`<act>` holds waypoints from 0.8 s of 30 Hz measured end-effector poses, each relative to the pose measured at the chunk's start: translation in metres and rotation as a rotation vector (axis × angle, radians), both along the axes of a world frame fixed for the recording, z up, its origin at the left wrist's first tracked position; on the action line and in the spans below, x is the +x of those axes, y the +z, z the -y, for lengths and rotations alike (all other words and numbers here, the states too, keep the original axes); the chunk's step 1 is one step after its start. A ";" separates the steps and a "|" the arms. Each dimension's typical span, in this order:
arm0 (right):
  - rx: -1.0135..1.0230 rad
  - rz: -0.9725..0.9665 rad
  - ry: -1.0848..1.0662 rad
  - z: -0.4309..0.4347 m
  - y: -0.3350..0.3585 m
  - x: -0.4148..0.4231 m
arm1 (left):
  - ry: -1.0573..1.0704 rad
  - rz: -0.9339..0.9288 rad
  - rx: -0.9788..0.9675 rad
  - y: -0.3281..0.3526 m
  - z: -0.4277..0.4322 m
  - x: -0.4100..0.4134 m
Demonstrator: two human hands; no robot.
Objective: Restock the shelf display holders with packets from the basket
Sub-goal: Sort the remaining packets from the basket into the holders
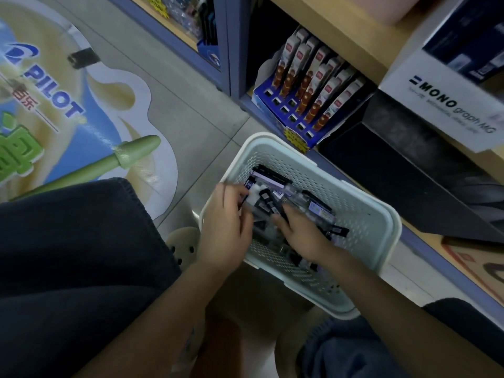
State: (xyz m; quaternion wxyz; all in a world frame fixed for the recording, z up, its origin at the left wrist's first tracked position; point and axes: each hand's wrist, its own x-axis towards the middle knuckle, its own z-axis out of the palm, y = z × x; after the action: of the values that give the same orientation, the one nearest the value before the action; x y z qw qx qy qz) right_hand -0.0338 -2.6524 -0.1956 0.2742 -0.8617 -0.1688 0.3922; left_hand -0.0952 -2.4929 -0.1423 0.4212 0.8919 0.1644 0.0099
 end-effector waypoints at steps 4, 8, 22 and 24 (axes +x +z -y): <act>0.099 0.092 -0.113 -0.014 0.029 -0.009 | 0.178 -0.276 -0.512 0.002 0.024 0.002; 0.166 0.162 -0.060 -0.024 0.045 -0.025 | 0.357 -0.312 -0.867 0.008 0.031 0.023; 0.057 -0.188 0.047 -0.006 -0.039 -0.004 | 0.328 -0.106 -0.618 0.023 -0.012 0.038; 0.016 -0.270 0.094 -0.015 -0.053 -0.009 | 0.303 -0.105 -0.591 0.021 -0.016 0.038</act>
State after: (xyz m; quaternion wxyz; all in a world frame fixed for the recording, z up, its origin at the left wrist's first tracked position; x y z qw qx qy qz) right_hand -0.0428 -2.6373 -0.2489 0.2826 -0.7899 -0.1736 0.5158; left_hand -0.0573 -2.4769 -0.1216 0.6463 0.6959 0.3123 -0.0214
